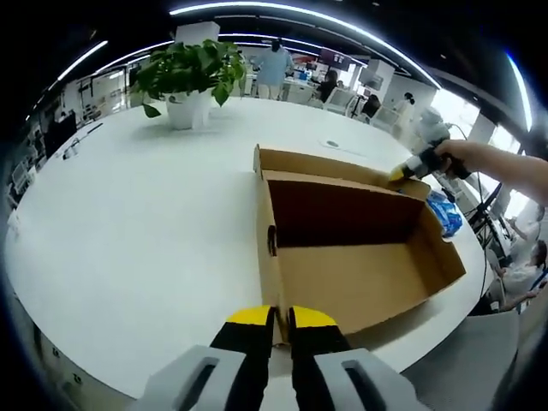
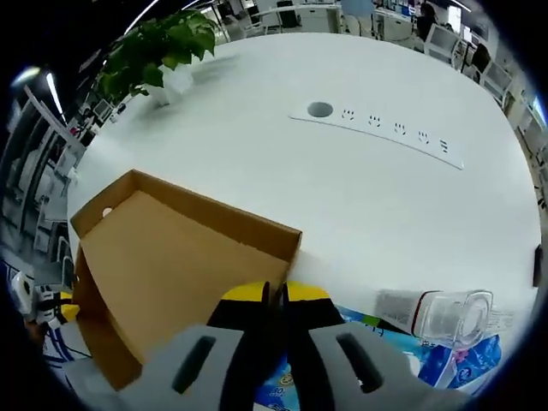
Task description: Operate the shoe box by opening the lid, removing the specified soft item, and placing it in the target area until the item is outside and the box remains undamaged.
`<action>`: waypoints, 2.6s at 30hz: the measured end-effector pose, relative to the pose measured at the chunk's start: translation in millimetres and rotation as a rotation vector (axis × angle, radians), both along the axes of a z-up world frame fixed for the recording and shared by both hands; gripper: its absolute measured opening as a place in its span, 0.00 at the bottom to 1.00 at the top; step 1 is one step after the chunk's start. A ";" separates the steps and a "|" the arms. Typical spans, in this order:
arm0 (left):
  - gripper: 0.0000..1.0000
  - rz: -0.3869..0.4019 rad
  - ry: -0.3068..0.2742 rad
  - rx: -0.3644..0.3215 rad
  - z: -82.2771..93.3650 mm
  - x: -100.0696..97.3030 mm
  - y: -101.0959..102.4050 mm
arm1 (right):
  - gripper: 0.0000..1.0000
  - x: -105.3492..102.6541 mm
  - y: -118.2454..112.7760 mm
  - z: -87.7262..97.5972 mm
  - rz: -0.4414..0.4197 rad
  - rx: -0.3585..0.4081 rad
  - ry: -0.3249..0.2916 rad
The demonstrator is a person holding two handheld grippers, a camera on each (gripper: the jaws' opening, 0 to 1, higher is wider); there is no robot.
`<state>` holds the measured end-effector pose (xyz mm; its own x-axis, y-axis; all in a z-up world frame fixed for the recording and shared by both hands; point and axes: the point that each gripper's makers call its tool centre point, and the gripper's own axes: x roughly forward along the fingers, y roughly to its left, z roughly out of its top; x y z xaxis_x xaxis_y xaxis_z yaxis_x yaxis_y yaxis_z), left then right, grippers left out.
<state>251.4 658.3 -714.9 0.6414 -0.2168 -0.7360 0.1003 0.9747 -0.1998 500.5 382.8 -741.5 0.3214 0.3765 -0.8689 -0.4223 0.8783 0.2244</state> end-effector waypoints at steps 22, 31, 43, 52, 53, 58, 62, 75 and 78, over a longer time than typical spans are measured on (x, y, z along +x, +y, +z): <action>0.06 0.013 -0.013 0.001 0.5 -0.3 -1.1 | 0.02 4.1 1.0 45.3 0.023 0.019 -0.157; 0.06 0.027 -0.023 -0.006 1.2 -1.3 -1.6 | 0.01 -1.6 1.0 73.6 0.017 0.048 -0.230; 0.07 0.030 -0.033 -0.015 2.5 -2.5 -3.7 | 0.00 -14.0 2.9 107.6 0.003 0.091 -0.309; 0.07 0.034 -0.046 -0.031 3.0 -4.0 -4.5 | 0.00 -32.9 0.8 128.3 -0.027 0.147 -0.365; 0.07 0.033 -0.046 -0.031 3.1 -4.0 -4.6 | 0.00 -35.9 0.5 130.2 -0.028 0.155 -0.372; 0.07 0.026 -0.051 -0.027 3.3 -4.7 -5.1 | 0.00 -49.8 -1.6 137.9 -0.045 0.194 -0.399; 0.07 0.030 -0.059 -0.030 3.1 -5.4 -4.9 | 0.00 -60.2 -2.2 143.2 -0.056 0.214 -0.423; 0.06 0.053 -0.086 -0.060 4.6 -8.9 -6.0 | 0.00 -91.1 -16.4 146.5 -0.090 0.226 -0.511; 0.06 0.046 -0.085 -0.059 4.4 -9.4 -6.8 | 0.00 -99.2 -19.5 147.2 -0.097 0.228 -0.528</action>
<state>242.0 651.4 -710.5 0.7114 -0.2268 -0.6652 0.0748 0.9656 -0.2492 401.3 363.3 -594.2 0.7314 0.4826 -0.4818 -0.4482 0.8727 0.1938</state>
